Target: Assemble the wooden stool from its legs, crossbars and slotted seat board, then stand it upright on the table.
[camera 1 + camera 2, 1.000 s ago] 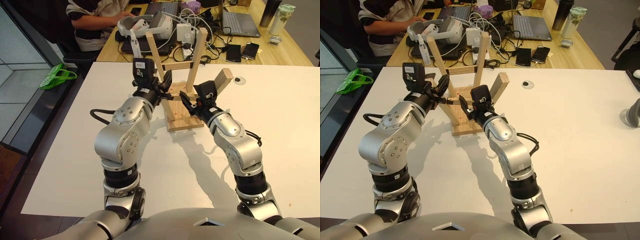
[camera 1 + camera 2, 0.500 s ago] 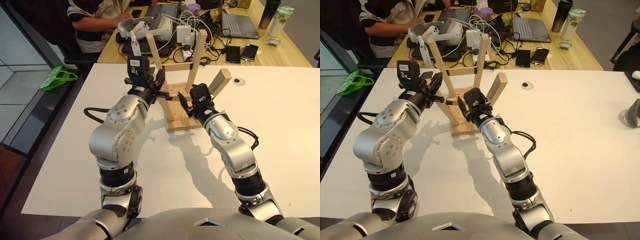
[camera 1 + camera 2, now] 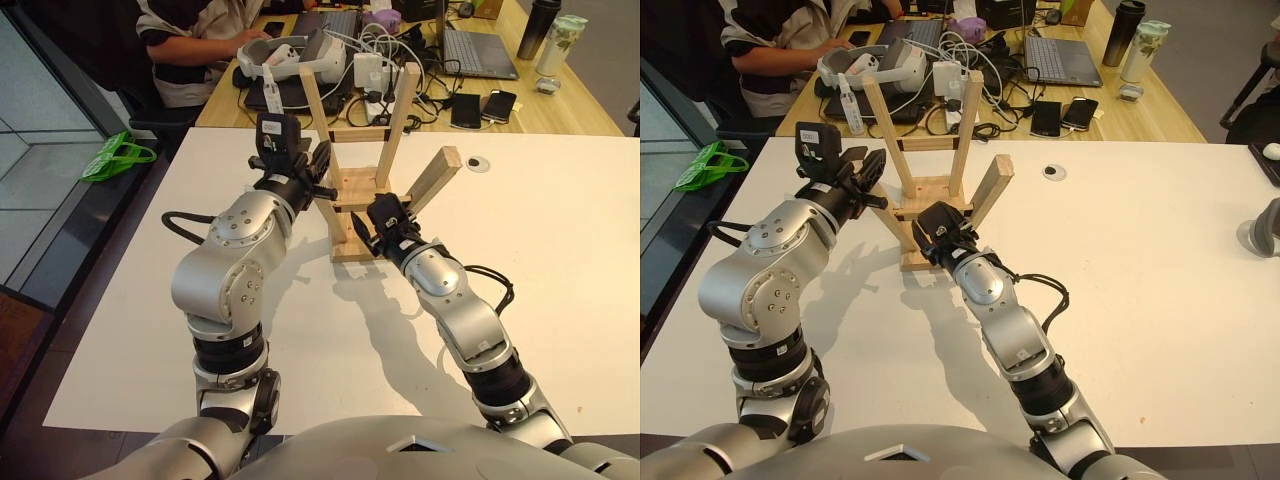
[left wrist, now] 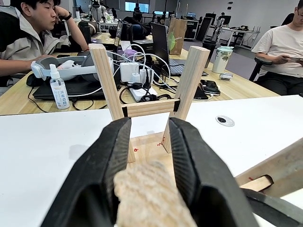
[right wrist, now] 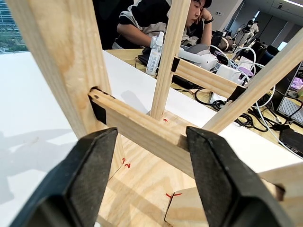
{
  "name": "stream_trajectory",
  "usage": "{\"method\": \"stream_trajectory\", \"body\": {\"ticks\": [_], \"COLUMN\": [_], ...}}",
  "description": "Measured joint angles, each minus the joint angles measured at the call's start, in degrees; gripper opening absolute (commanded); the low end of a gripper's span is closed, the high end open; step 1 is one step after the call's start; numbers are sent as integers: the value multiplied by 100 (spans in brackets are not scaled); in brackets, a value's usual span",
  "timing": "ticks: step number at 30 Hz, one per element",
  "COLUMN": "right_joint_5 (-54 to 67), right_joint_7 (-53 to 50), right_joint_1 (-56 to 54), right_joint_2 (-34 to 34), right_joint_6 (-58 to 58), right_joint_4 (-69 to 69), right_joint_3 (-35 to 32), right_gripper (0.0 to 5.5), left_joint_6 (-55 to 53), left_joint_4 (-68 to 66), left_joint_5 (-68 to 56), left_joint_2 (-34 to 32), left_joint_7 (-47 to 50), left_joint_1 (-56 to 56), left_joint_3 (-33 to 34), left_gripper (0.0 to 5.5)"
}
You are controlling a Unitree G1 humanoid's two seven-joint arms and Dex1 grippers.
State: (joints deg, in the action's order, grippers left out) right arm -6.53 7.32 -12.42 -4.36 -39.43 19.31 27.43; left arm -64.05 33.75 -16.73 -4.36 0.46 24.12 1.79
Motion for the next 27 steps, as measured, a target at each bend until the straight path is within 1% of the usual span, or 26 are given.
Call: {"method": "stream_trajectory", "body": {"ticks": [1,2,7,10,13,16,18,22,24,26,27], "right_joint_5": [-3,-1,463,733,1325,2540,3464,5162,5574,5404,5273], "right_joint_7": [23,64,438,611,833,971,926,193,-268,-690,-795], "right_joint_1": [-5,0,214,293,314,196,-237,-1390,-1734,-1804,-1795], "right_joint_2": [-3,-6,19,13,129,430,585,772,761,581,526], "right_joint_6": [1,34,385,424,586,517,315,149,189,405,476], "right_joint_4": [6,15,191,338,794,1324,1500,1560,1307,932,819], "right_joint_3": [-5,-27,-398,-632,-1098,-2012,-2671,-3843,-4279,-4658,-4722], "right_gripper": [267,267,267,267,267,267,267,267,267,267,267], "left_joint_6": [-3,-1,291,396,637,957,1022,1095,1124,1168,1181], "left_joint_4": [3,5,-44,-87,-101,-57,-41,61,81,62,50], "left_joint_5": [3,4,-12,-34,-158,-387,-574,-753,-916,-1085,-1139], "left_joint_2": [8,21,209,298,451,550,559,458,404,212,178], "left_joint_7": [1,2,1,42,81,134,131,134,137,59,25], "left_joint_1": [0,0,3,70,221,539,698,928,1267,1689,1771], "left_joint_3": [2,9,116,227,556,976,1150,1231,1380,1454,1483], "left_gripper": [127,155,220,220,220,220,220,220,220,220,220]}}
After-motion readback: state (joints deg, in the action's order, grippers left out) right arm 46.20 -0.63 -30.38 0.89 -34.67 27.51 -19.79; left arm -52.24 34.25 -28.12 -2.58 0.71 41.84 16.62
